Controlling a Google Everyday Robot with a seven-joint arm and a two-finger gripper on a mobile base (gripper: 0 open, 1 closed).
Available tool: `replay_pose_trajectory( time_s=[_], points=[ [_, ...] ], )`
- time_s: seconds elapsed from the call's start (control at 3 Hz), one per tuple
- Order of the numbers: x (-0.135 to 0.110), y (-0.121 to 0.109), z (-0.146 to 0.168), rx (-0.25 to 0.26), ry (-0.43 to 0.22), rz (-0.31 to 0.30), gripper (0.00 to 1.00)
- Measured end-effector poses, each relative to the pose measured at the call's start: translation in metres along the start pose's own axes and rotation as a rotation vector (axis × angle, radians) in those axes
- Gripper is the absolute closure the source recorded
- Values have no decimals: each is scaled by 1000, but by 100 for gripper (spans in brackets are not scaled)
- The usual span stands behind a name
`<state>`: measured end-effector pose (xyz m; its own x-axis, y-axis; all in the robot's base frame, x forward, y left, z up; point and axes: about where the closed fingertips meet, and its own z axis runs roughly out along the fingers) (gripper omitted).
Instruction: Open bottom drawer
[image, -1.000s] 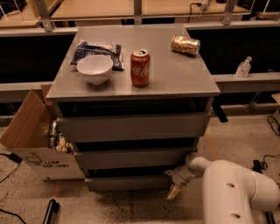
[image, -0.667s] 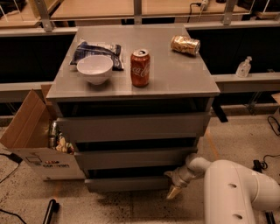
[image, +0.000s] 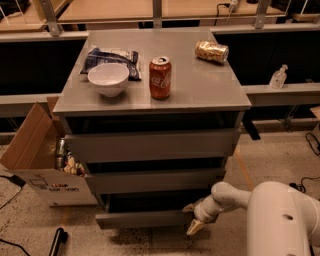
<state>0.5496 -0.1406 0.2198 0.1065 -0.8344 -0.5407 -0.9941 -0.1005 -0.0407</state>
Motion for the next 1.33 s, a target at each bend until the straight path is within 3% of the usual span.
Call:
replay_pose_trajectory(
  time_s=[0.33, 0.67, 1.33],
  points=[
    [-21, 24, 5, -26, -30, -15, 27],
    [-37, 43, 3, -41, -52, -27, 23],
    [-52, 62, -2, -73, -97, -30, 25]
  ],
)
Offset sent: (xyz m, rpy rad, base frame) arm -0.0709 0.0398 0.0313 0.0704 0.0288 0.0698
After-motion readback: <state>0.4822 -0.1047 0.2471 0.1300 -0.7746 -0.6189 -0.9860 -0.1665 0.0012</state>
